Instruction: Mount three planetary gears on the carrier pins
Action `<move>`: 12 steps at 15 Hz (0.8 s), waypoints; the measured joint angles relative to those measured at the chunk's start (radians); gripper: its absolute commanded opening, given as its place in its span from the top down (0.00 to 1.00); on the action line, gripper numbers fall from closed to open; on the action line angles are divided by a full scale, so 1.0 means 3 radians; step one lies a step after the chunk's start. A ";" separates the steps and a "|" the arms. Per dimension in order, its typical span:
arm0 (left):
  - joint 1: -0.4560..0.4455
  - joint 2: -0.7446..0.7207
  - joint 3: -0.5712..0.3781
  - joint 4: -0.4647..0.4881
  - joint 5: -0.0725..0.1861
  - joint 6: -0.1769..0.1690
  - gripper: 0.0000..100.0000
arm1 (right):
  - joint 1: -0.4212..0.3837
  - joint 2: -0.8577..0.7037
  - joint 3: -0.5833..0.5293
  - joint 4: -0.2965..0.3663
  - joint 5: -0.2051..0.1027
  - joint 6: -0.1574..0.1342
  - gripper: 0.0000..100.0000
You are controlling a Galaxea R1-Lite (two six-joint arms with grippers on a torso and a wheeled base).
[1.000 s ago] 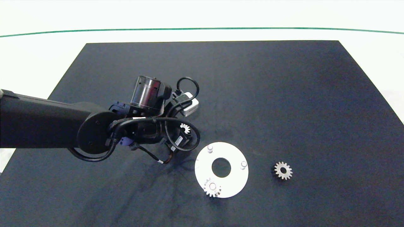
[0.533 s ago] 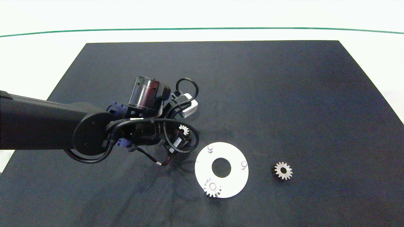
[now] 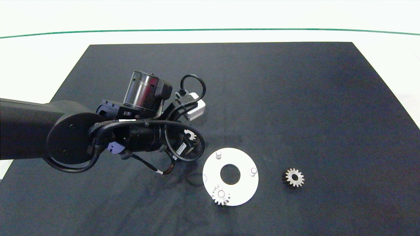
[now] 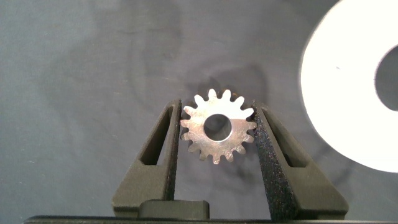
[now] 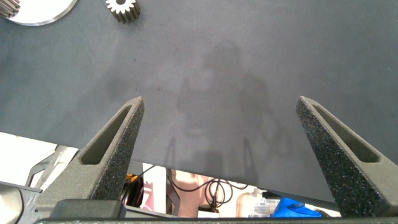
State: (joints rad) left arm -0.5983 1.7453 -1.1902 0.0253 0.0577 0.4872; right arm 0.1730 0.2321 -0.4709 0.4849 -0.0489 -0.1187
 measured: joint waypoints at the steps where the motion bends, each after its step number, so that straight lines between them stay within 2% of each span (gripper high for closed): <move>1: -0.0035 -0.0048 0.0019 0.0042 0.0001 -0.0004 0.96 | 0.0000 0.0000 0.0000 0.0000 0.0001 0.0000 0.00; 4: -0.0169 -0.0152 0.0045 0.0063 0.0018 -0.0027 0.96 | 0.0000 -0.0001 0.0000 0.0000 0.0000 0.0004 0.00; 6: -0.0343 -0.0184 0.0087 0.0061 0.0042 -0.0088 0.96 | 0.0000 -0.0008 0.0000 0.0000 0.0000 0.0004 0.00; 9: -0.0560 -0.0191 0.0093 0.0060 0.0157 -0.0101 0.96 | 0.0000 -0.0035 0.0001 0.0000 0.0000 0.0011 0.00; 12: -0.0684 -0.0165 0.0095 0.0058 0.0188 -0.0104 0.96 | 0.0000 -0.0045 0.0001 0.0000 0.0000 0.0011 0.00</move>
State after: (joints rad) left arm -0.8034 1.6957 -1.1617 0.0428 0.1140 0.4560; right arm 0.1730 0.2187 -0.4704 0.4849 -0.0489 -0.1153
